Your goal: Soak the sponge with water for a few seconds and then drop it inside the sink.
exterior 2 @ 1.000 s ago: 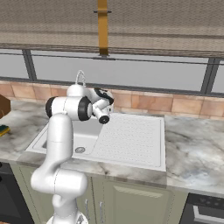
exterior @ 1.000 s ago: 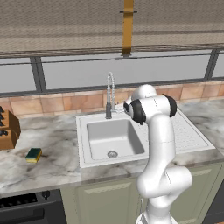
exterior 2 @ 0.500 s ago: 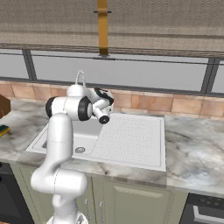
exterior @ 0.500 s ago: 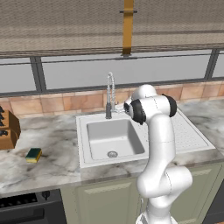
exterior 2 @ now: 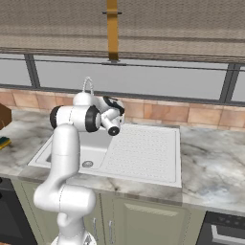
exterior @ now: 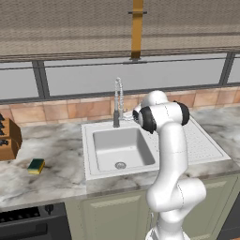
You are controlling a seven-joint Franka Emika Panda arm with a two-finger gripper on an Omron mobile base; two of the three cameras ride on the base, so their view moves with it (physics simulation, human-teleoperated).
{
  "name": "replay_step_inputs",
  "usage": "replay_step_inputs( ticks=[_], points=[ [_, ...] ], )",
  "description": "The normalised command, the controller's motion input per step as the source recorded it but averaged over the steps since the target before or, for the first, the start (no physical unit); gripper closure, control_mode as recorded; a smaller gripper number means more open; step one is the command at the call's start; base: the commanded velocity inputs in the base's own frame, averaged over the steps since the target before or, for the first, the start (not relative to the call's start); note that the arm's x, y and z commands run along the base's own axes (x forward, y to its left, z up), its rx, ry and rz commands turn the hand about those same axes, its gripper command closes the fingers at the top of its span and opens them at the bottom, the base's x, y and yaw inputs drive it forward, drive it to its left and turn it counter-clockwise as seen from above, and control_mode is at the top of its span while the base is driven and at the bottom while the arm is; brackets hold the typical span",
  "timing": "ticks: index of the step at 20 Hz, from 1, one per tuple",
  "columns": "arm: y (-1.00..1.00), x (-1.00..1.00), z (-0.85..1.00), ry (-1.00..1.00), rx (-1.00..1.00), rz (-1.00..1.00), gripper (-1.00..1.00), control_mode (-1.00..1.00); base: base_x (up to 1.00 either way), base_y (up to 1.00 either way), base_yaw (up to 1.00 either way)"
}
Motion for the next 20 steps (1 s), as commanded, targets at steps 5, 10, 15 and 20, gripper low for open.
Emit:
replay_step_inputs(
  ticks=[5, 10, 15, 20],
  points=[
    [-0.77, 0.0, -0.29, 0.0, 0.0, -0.04, -1.0, -1.0, 0.0, 0.0, 0.0],
    [-0.82, 0.0, -0.35, 0.0, 0.0, -0.09, -1.0, -1.0, 0.0, 0.0, 0.0],
    [-0.87, 0.0, -0.31, 0.0, 0.0, -0.08, -1.0, -1.0, 0.0, 0.0, 0.0],
    [-0.87, 0.0, -0.29, 0.0, 0.0, -0.06, -1.0, -1.0, 0.0, 0.0, 0.0]
  ],
)
